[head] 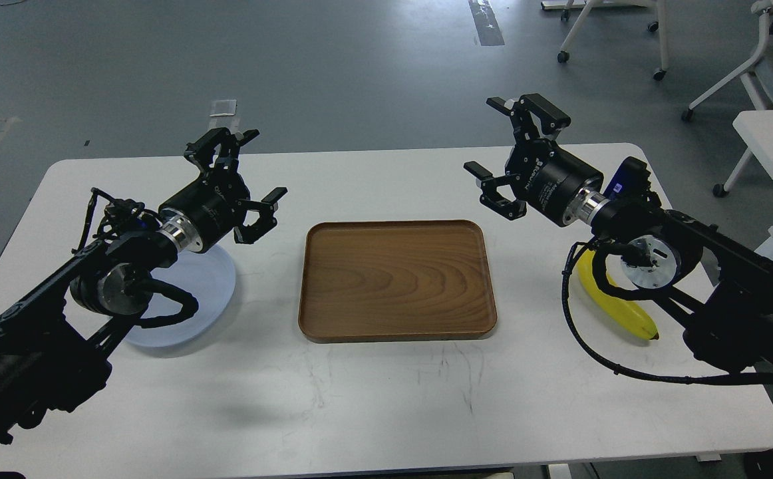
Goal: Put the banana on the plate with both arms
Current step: 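Move the left gripper down toward the rim of the light blue plate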
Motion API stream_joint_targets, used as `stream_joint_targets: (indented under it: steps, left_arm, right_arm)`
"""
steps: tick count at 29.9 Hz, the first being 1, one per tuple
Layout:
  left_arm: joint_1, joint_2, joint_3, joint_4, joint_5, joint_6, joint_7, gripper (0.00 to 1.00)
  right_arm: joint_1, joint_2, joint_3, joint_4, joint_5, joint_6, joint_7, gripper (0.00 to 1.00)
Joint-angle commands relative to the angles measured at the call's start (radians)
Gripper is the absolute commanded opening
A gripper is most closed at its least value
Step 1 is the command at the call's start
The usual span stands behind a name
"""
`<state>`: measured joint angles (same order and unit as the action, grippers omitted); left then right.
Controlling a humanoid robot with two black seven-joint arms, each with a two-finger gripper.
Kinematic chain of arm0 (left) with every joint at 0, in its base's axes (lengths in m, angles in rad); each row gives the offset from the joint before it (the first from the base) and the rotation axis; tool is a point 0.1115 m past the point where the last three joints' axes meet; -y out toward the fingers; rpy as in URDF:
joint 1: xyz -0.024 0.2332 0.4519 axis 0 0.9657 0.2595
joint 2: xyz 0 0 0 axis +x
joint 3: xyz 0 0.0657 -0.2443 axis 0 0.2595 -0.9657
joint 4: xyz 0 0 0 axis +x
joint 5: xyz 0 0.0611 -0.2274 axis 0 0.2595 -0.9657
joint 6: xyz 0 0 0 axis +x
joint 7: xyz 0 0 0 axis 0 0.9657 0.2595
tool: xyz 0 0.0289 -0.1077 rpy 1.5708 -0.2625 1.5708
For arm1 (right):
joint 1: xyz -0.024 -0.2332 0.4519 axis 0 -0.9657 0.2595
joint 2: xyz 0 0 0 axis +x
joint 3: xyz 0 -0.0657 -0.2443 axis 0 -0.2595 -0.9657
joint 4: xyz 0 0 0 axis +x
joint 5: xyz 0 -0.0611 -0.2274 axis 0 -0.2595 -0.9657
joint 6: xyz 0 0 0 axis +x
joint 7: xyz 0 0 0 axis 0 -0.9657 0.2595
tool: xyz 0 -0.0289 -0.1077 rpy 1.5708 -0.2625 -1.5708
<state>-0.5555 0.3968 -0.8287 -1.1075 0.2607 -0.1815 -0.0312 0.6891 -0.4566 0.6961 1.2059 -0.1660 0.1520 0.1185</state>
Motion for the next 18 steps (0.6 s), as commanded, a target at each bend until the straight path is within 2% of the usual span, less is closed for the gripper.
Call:
stream_joint_targets:
  steps: [1,5,9,18]
  left_arm:
    - [-0.009,0.023,0.002,-0.008,0.002,0.002,0.004,0.98]
    - [-0.032,0.024,0.01,-0.008,0.0,0.01,0.01,0.98]
    - [-0.032,0.02,0.011,-0.008,-0.009,0.008,0.01,0.98]
    - [-0.03,0.013,0.008,-0.003,-0.011,0.0,0.019,0.98]
  right_arm:
    - [0.015,0.007,0.013,-0.002,0.005,-0.008,-0.008,1.0]
    - [0.045,0.03,-0.012,-0.023,0.003,-0.012,-0.037,1.0]
    - [0.076,0.059,-0.032,-0.077,0.003,-0.014,-0.037,1.0]
    - [0.084,0.084,-0.041,-0.082,0.0,-0.02,-0.039,1.0]
